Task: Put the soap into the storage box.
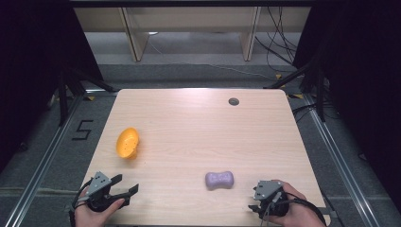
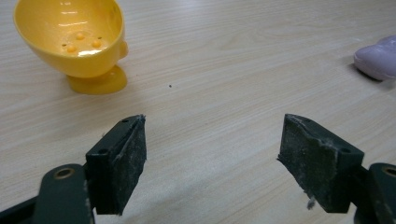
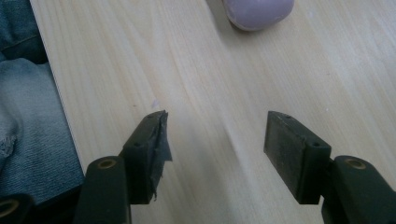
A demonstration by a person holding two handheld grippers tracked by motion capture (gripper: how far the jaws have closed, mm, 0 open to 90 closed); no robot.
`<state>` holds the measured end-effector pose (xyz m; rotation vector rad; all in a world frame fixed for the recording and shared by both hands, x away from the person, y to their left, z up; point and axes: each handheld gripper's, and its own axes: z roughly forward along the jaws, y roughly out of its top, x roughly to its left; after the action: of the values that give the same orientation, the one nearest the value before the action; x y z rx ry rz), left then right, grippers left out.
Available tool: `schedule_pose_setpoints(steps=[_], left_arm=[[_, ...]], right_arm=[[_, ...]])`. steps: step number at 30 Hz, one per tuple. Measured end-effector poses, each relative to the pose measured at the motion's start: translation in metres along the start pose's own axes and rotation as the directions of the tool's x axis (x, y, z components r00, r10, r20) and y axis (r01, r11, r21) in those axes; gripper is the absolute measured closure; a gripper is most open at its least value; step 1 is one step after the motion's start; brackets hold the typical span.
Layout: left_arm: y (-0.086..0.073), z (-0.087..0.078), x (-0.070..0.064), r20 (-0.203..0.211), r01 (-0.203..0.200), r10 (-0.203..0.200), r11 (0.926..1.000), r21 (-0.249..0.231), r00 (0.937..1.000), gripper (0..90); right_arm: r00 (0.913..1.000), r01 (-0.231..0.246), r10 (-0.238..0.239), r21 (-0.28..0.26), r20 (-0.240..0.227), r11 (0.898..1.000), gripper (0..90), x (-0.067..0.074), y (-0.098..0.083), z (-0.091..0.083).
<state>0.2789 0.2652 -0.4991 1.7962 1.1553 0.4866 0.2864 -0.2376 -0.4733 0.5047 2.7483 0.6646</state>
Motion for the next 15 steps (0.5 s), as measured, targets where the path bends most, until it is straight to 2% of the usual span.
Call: schedule_pose_setpoints(steps=[1,2,3,4,5,6,7,8,10,15], left_arm=[[0.000,0.000,0.000,0.004,-0.004,0.004,1.0000,0.000,1.0000,22.5],[0.000,0.000,0.000,0.004,-0.003,0.003,1.0000,0.000,1.0000,22.5],[0.000,0.000,0.000,0.004,-0.003,0.003,1.0000,0.000,1.0000,22.5],[0.000,0.000,-0.001,0.004,-0.003,0.003,1.0000,0.000,1.0000,22.5],[0.000,0.001,-0.002,0.005,-0.001,0.001,1.0000,-0.005,1.0000,22.5],[0.000,0.000,-0.002,-0.001,-0.008,0.008,0.9999,0.007,1.0000,22.5],[0.000,0.000,-0.002,-0.001,-0.008,0.008,0.9999,0.007,1.0000,22.5],[0.000,0.000,-0.002,0.011,-0.008,0.008,1.0000,-0.003,0.9999,22.5],[-0.001,0.001,-0.003,0.011,0.008,-0.008,1.0000,-0.004,0.9999,22.5],[-0.001,0.001,-0.003,0.012,0.009,-0.009,1.0000,-0.004,0.9999,22.5]], right_arm=[[1.0000,-0.007,0.007,0.006,0.007,1.000,42.1,0.000,0.001,0.000],[0.9995,-0.028,0.028,0.024,-0.014,0.999,43.7,-0.001,0.004,0.000],[0.9995,-0.028,0.028,0.024,-0.014,0.999,43.7,-0.001,0.004,0.000],[0.9999,0.009,-0.009,0.003,0.008,1.000,44.4,-0.003,0.005,0.001],[0.9999,0.000,0.000,0.009,0.013,1.000,45.2,-0.004,0.007,0.001],[1.0000,-0.003,0.003,0.034,-0.003,0.999,45.4,-0.006,0.012,0.001],[1.0000,-0.003,0.003,0.034,-0.003,0.999,45.4,-0.006,0.012,0.001],[0.9997,0.023,-0.023,0.029,-0.010,0.999,45.5,-0.008,0.014,0.002],[0.9991,0.040,-0.039,0.044,-0.016,0.998,45.9,-0.014,0.025,0.003],[0.9959,0.086,-0.084,0.064,-0.034,0.994,45.9,-0.021,0.040,0.006]])
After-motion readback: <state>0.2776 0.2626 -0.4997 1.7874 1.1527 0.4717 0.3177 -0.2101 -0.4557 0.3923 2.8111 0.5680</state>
